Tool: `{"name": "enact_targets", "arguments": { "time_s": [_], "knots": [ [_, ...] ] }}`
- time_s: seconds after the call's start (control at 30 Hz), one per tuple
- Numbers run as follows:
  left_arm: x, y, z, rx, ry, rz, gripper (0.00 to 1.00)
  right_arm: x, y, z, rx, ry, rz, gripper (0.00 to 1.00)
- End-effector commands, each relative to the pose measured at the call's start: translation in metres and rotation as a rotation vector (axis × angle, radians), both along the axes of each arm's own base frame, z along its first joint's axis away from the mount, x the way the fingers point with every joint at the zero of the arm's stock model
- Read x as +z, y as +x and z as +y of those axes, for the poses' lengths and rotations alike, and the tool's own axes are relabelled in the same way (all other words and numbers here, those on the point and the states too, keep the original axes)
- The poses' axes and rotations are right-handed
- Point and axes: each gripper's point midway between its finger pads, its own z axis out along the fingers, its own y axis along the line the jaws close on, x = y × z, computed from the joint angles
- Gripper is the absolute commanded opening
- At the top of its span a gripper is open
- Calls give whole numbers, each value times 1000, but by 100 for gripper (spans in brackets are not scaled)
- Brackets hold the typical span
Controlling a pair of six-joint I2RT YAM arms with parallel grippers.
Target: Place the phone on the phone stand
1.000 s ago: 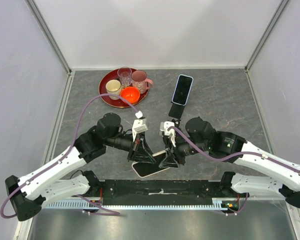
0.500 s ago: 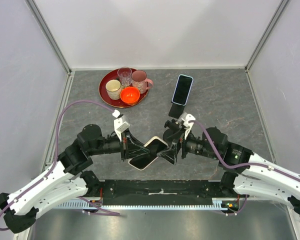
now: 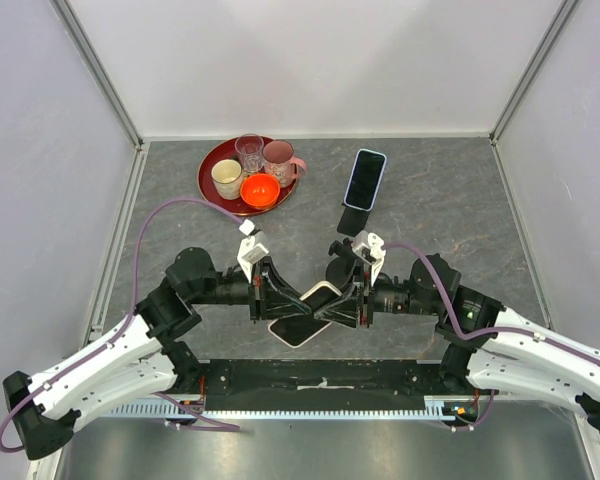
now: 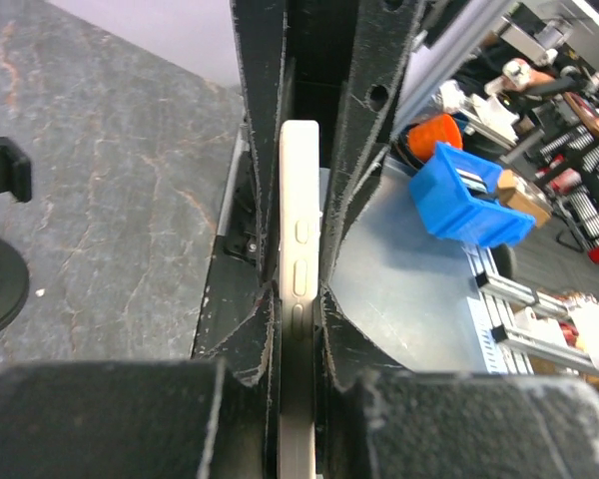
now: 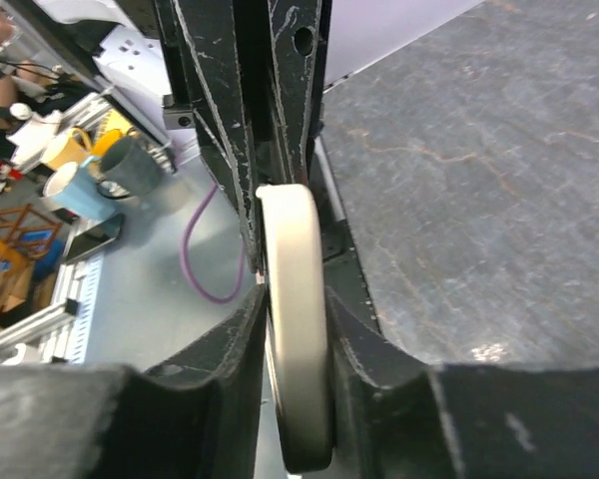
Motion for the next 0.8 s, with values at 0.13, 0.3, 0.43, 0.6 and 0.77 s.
{"name": "enact_targets", "arguments": {
  "time_s": [0.13, 0.3, 0.43, 0.6, 0.77],
  "knots": [
    [34, -24, 0, -151, -130, -98, 2, 49, -25, -6, 125, 132, -67, 23],
    [35, -29, -3, -212, -139, -104, 2, 51, -29, -9, 144, 141, -69, 24],
    [32, -30, -5, -235, -134, -102, 2, 51, -29, -11, 138, 144, -64, 35],
    [31, -33, -4, -249, -134, -101, 2, 52, -24, -12, 112, 147, -61, 45],
    [32, -33, -4, -244, -137, -101, 2, 48, -22, -10, 113, 136, -52, 38]
  ]
}}
